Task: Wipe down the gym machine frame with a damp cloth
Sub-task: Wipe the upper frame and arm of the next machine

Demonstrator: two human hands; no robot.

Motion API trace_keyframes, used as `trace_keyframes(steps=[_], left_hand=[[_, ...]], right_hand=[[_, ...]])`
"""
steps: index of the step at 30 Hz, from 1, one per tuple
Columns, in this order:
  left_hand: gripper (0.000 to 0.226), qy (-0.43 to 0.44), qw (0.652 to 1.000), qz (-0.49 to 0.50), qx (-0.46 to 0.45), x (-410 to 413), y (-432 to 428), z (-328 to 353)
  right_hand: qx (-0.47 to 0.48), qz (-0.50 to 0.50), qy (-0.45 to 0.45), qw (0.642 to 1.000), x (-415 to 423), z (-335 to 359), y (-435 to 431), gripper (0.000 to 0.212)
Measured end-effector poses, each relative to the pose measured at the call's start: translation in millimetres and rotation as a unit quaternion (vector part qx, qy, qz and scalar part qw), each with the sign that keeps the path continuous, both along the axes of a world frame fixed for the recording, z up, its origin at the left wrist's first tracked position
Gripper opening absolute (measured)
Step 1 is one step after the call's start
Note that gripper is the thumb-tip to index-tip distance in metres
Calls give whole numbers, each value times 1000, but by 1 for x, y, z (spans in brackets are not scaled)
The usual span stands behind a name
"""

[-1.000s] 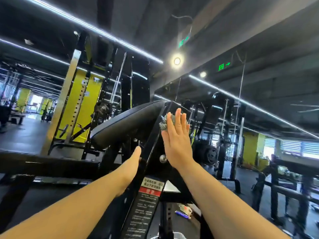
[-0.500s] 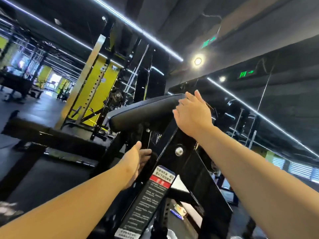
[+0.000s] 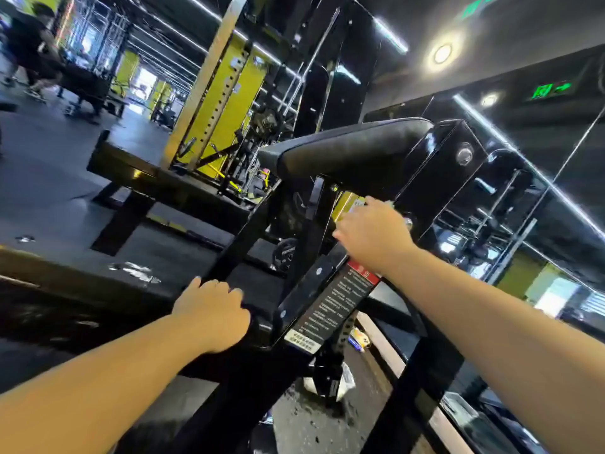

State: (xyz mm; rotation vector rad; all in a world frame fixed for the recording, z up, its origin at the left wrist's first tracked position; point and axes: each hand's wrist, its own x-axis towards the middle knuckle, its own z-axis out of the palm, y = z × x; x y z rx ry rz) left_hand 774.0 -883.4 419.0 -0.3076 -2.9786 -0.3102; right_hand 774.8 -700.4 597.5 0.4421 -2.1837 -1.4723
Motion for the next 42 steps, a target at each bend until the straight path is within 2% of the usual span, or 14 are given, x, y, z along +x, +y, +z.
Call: trace_keyframes(steps=[3,8,11,15,17,19,23,27,30,34,35,36,38,42], left_hand=[[48,-20,999,15,-49,6,-5,10],[43,-7,996,-8,-88,7,-4,14],[42,7,992,-13,-123,8,-5,13],[41,14,994,4,-104,7,-2,10],[40,8,993,-12,-118,4,-3,9],[40,-5,989,-32,-143,-1,-6,6],[38,22,979,-56,-195,1,-18,14],[34,89,957,2,-275,12,-66,36],[35,56,958,91,-267,11,-124,37],[37,-8,956,151,-253,5,-188,18],[34,-16,960,154,-234,3,-198,13],[28,-16,964,152,-219,4,-207,9],[20,23,970,126,-205,6,-218,0],[24,133,940,75,-305,11,-219,-13]], right_hand=[[-6,-16,73,997,9,34,3,31],[-41,27,-78,996,22,-63,-23,28],[-56,57,-84,993,12,-69,-18,27],[-71,68,-105,990,13,-68,-21,34],[-60,42,-110,991,14,-83,-28,34],[-93,11,-137,986,15,-116,-37,37],[-298,0,-155,942,15,-158,-63,24],[-463,-16,-161,871,10,-157,-76,44],[-510,15,-156,846,8,-159,-108,39],[-543,156,-262,782,18,-171,-180,14],[-545,183,-275,771,21,-175,-183,22],[-541,188,-282,770,23,-177,-179,33],[-521,177,-281,786,26,-176,-150,41],[-542,84,-239,802,31,-172,-99,36]])
